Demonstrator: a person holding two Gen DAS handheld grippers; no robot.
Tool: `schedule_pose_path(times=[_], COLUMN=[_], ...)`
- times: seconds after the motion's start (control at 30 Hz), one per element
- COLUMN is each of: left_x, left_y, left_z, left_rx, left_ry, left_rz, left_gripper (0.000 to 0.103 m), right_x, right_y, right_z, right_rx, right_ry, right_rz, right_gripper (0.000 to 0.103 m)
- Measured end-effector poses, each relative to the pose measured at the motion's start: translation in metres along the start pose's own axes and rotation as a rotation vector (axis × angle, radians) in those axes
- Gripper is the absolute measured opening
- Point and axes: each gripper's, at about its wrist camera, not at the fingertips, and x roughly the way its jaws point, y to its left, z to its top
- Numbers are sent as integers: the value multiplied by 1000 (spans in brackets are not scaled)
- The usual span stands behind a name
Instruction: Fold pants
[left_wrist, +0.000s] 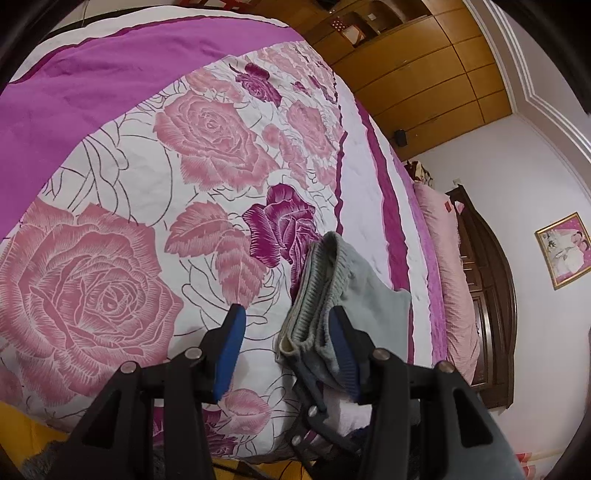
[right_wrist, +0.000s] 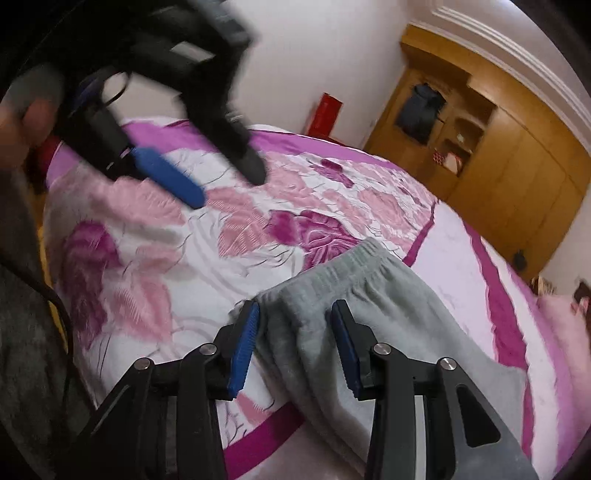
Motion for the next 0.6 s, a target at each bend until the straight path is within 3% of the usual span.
schedule_pose_path(times=[0.07, 0.13, 0.2, 0.33, 0.6], left_x=[1, 1, 1, 4, 6], left_y=[-1, -2, -1, -3, -4], left_z=[0, -1, -1, 0, 0], left_rx=[3, 1, -6, -5, 2], left_ry=[2, 1, 0, 5, 8], left_rz=[-1, 1, 0, -1, 0], left_gripper=[48, 48, 48, 48, 48], right_x=[-14, -25, -23, 1, 6], right_y=[-2, -17, -24, -11, 23], right_z=[-2, -1, 1, 0, -4], right_rx=[38, 154, 188, 66, -166], right_ry=[-56, -113, -108, -4, -12], right_rz=[23, 77, 57, 25, -99], right_gripper=[40, 40, 40, 35, 31])
